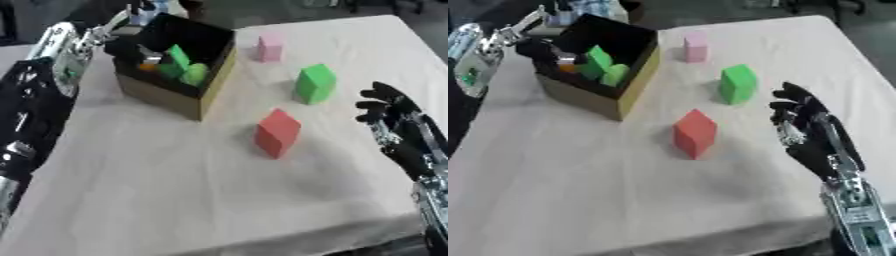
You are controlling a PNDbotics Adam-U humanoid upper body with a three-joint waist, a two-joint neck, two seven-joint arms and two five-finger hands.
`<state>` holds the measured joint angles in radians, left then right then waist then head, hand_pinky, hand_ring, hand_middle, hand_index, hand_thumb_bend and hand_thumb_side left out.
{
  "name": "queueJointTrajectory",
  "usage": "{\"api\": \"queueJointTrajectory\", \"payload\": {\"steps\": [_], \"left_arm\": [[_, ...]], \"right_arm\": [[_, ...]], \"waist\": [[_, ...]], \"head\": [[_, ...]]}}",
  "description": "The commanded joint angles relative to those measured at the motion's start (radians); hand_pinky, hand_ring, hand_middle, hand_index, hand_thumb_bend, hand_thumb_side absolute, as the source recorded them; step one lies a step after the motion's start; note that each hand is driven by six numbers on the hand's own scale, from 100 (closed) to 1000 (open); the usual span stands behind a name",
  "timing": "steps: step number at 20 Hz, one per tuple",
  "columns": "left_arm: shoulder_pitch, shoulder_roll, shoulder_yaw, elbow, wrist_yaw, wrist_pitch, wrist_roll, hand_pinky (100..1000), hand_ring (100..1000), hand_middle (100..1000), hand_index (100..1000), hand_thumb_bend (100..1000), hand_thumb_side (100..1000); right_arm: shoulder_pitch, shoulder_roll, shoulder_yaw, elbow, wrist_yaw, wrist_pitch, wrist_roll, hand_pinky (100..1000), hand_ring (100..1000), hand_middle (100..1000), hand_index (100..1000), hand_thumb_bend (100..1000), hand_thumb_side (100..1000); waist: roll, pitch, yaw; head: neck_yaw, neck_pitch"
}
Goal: Pick up objects on the table and place them in the box.
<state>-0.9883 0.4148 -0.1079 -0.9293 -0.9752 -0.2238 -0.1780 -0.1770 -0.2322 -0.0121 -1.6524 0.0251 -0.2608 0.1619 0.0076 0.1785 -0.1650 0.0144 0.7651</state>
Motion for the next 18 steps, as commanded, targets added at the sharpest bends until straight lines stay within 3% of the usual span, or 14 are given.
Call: {"api": "queueJointTrajectory", "payload": {"steps": [1, 2, 4, 10, 14, 18], "left_arm": [[0.012, 0.068, 0.037, -0.081, 0.045, 0.004, 0.022, 878, 795, 798, 884, 863, 724], [0.027, 0.08, 0.048, -0.106, 0.061, 0.004, 0.035, 871, 783, 782, 877, 839, 723], [0.065, 0.094, 0.079, -0.159, 0.094, -0.006, 0.065, 844, 724, 695, 833, 671, 667], [0.213, 0.131, 0.129, -0.314, 0.19, -0.01, 0.16, 824, 673, 627, 796, 575, 616], [0.314, 0.139, 0.136, -0.415, 0.251, 0.014, 0.201, 820, 661, 613, 787, 536, 613], [0.415, 0.13, 0.145, -0.516, 0.314, 0.043, 0.199, 822, 659, 609, 785, 508, 621]], "right_arm": [[-0.022, -0.031, -0.013, -0.01, 0.009, -0.006, -0.006, 703, 792, 807, 920, 100, 442], [-0.029, -0.04, -0.016, -0.01, 0.012, -0.007, -0.009, 703, 792, 807, 921, 100, 440], [-0.056, -0.073, -0.023, -0.008, 0.022, -0.013, -0.015, 706, 793, 808, 923, 100, 420], [-0.176, -0.216, -0.003, 0.039, 0.082, -0.043, -0.009, 717, 798, 817, 937, 100, 389], [-0.264, -0.316, 0.067, 0.106, 0.137, -0.087, 0.04, 728, 809, 842, 967, 100, 414], [-0.349, -0.418, 0.163, 0.18, 0.193, -0.148, 0.101, 755, 848, 893, 995, 247, 431]], "waist": [[-0.018, -0.026, 0.004], [-0.019, -0.026, 0.006], [-0.022, -0.027, 0.013], [-0.034, -0.026, 0.039], [-0.039, -0.023, 0.058], [-0.042, -0.022, 0.075]], "head": [[-0.006, 0.005], [-0.006, 0.005], [-0.008, 0.005], [-0.02, 0.005], [-0.024, 0.005], [-0.033, 0.005]]}}
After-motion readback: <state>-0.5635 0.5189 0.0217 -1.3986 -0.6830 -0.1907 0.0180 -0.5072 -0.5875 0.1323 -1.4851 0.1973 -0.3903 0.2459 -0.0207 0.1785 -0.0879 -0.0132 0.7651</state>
